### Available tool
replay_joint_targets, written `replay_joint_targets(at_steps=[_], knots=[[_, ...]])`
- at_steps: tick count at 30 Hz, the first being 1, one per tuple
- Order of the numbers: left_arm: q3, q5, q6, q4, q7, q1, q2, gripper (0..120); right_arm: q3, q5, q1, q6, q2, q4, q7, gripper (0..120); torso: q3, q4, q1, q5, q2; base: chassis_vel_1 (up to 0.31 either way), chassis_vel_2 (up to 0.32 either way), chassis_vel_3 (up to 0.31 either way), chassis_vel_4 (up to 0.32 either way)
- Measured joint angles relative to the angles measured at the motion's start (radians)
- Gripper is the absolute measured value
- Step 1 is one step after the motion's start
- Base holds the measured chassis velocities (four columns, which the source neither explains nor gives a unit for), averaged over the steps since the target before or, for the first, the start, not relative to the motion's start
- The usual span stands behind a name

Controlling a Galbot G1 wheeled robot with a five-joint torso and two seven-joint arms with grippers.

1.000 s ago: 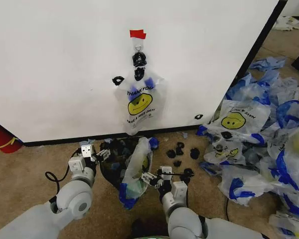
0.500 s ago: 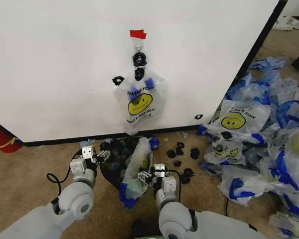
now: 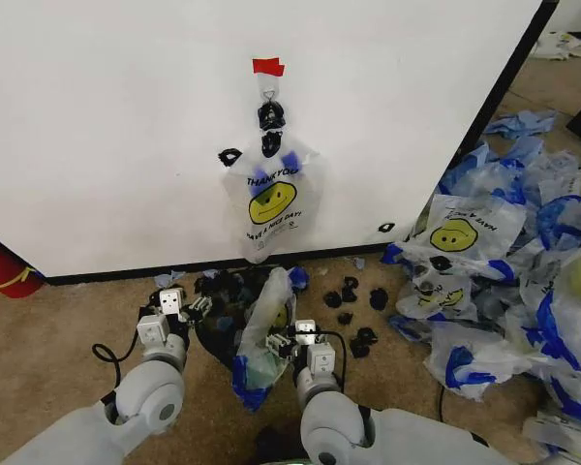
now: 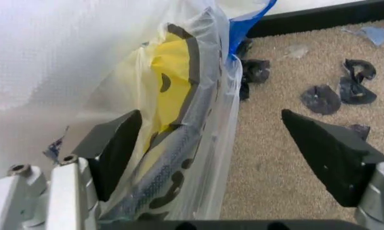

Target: Pick up the garbage bag from the wall and place it over the trash bin.

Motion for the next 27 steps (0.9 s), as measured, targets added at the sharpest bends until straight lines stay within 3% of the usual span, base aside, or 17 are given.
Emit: replay_joint_targets(at_steps=[11,23,27], knots=[[-0.011,0.014,-0.01,0.0,0.004,0.025,-0.001,67,-0.018,0.003,0.021,-0.008,0.032,-0.034,0.015,82,0.0,0.0,0.0,-0.0001,0.0,0.0,0.0,0.0,0.0],[-0.021,0.027,-0.014,0.001,0.012,0.046,-0.003,67,-0.026,0.003,0.023,-0.025,0.016,-0.004,0.025,82,0.0,0.0005,0.0,0.0002,0.0,0.0,0.0,0.0,0.0],[-0.02,0.023,-0.012,0.002,0.011,0.038,-0.001,67,-0.021,0.004,0.019,-0.031,0.0,0.013,0.026,90,0.0,0.0003,0.0,-0.0003,0.0,0.0,0.0,0.0,0.0]])
